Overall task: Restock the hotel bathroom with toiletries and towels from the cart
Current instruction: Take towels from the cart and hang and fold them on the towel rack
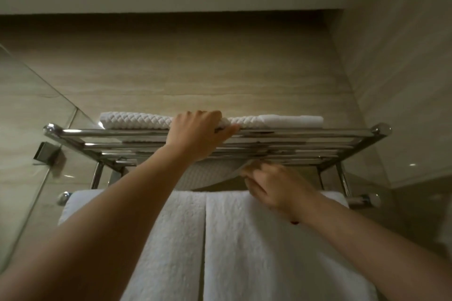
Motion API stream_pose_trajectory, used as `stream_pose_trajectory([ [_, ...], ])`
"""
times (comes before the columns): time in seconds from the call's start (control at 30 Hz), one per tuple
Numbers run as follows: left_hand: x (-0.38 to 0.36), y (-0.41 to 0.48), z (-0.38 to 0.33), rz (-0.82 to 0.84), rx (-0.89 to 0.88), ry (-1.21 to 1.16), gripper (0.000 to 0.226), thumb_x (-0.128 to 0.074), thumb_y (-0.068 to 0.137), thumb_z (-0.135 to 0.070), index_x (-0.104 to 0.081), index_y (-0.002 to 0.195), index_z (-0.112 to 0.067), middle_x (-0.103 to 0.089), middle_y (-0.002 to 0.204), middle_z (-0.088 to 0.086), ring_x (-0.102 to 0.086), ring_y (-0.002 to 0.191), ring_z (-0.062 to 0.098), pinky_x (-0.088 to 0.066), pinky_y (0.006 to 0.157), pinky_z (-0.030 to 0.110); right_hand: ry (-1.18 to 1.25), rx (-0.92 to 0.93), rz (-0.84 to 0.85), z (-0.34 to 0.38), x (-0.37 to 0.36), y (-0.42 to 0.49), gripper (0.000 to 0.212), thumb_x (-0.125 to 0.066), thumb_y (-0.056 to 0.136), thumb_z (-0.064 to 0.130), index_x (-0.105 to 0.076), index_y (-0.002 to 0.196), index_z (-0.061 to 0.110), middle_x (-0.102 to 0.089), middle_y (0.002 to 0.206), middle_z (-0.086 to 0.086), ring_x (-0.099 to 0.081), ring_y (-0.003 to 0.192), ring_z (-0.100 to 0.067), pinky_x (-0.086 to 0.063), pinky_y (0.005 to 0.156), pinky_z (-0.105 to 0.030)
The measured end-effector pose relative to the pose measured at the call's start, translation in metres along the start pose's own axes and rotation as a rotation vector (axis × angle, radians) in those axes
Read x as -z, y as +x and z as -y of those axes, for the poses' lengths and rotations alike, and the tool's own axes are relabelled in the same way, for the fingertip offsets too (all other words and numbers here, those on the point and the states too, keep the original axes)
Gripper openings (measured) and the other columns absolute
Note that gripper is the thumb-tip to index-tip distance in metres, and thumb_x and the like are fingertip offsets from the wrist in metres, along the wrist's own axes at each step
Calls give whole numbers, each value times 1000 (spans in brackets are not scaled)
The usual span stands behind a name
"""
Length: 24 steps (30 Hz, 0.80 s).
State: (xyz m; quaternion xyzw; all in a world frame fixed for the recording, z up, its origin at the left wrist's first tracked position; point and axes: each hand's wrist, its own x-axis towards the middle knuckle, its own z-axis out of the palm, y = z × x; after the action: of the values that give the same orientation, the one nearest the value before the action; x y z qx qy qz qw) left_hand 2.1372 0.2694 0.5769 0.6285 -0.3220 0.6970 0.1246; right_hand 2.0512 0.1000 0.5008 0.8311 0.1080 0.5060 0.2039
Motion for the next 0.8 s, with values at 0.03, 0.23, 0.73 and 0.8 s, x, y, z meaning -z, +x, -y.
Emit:
stream_pose_trajectory([
  [0.03,-1,-3,-1,-63,14,11,50,-25,84,-70,-43,76,-25,-38,58,-11,-37,49,6,-26,46,22,25,-68,74,0,-5,4,39,-30,99,34,-51,126,16,-57,126,-8,-53,113,-26,-43,94,-38],
  [0.23,-6,-10,-11,-190,119,-57,45,-33,86,-66,-40,69,-25,-32,55,-13,-28,48,3,-25,53,26,148,-241,243,-1,-29,37,41,-32,99,35,-41,137,22,-45,142,-5,-43,127,-25,-35,105,-39],
  [0.73,-17,-16,-11,-367,86,-94,39,-39,89,-55,-51,73,-21,-42,59,-11,-43,57,13,-25,62,28,59,-478,242,-12,-80,105,69,-16,87,69,-7,148,37,-8,159,-1,-10,144,-31,-10,114,-57],
  [0.8,-19,-16,-12,-394,86,-101,40,-39,89,-53,-56,75,-19,-46,61,-9,-44,58,14,-25,64,28,67,-551,248,-19,-84,109,72,-17,86,71,-6,149,36,-6,159,-2,-9,144,-32,-11,113,-57],
])
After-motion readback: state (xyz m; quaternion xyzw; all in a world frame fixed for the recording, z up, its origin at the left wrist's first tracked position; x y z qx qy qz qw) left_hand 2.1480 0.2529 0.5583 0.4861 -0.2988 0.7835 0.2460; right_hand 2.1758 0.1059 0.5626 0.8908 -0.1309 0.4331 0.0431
